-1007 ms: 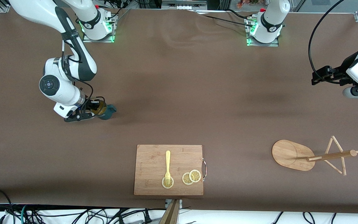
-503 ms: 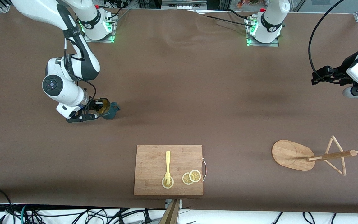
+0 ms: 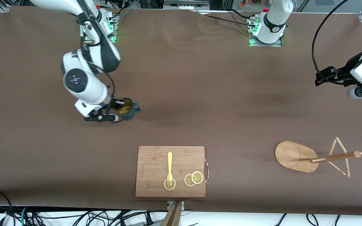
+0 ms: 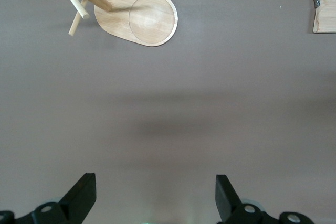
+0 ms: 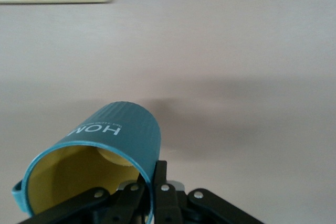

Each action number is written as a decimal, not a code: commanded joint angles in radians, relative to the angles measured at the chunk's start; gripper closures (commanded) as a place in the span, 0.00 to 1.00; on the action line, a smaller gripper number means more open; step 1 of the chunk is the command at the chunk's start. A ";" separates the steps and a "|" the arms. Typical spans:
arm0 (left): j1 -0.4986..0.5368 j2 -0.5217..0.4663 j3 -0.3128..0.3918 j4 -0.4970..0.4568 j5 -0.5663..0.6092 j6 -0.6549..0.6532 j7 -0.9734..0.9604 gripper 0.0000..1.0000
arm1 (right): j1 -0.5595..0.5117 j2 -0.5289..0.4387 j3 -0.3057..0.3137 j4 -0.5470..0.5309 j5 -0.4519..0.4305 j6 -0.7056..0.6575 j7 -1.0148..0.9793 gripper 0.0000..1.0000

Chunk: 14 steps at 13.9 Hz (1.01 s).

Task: Pass cup and hang on rack
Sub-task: 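Slide the teal mug with the right gripper toward the table middle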

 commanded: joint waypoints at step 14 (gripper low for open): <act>0.022 0.029 -0.001 0.024 -0.010 -0.003 0.005 0.00 | 0.539 0.509 -0.016 0.627 0.068 0.037 0.628 1.00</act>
